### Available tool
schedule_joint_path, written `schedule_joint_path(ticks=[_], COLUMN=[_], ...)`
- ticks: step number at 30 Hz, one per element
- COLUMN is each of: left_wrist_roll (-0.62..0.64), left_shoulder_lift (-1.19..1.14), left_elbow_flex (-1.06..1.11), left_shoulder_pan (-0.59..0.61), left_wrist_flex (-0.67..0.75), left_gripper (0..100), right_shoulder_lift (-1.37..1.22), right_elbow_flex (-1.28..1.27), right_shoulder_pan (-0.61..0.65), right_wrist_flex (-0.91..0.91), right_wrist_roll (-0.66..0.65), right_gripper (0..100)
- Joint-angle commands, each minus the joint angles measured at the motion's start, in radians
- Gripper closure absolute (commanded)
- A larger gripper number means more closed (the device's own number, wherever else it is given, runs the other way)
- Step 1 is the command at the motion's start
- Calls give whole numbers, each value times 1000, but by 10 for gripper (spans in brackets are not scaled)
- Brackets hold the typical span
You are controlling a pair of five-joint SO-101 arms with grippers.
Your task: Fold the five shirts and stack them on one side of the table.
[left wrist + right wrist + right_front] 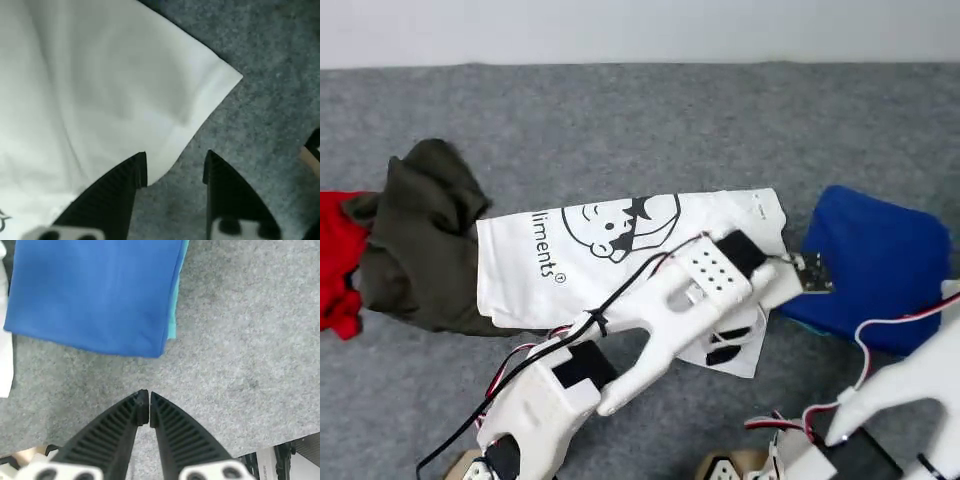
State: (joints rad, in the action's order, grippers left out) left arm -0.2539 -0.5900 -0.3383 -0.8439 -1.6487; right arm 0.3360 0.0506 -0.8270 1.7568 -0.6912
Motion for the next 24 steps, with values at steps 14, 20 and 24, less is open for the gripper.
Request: schedule_joint_path(ticks=[14,20,24], left_wrist_roll=[8,5,3], left_shoulder_lift=[69,80,80], left_elbow_flex=[225,154,50], left_shoulder_pan=[-20,-38,-51], left_wrist_flex=[290,201,112], left_gripper=[910,973,994], right_shoulder_lift=[151,157,157], right_elbow_flex=[-78,-78,-78], right_shoulder_pan=[8,7,5], right_wrist_flex=[39,39,39], right_wrist_roll=[-9,-9,-9], right_gripper=[990,990,990])
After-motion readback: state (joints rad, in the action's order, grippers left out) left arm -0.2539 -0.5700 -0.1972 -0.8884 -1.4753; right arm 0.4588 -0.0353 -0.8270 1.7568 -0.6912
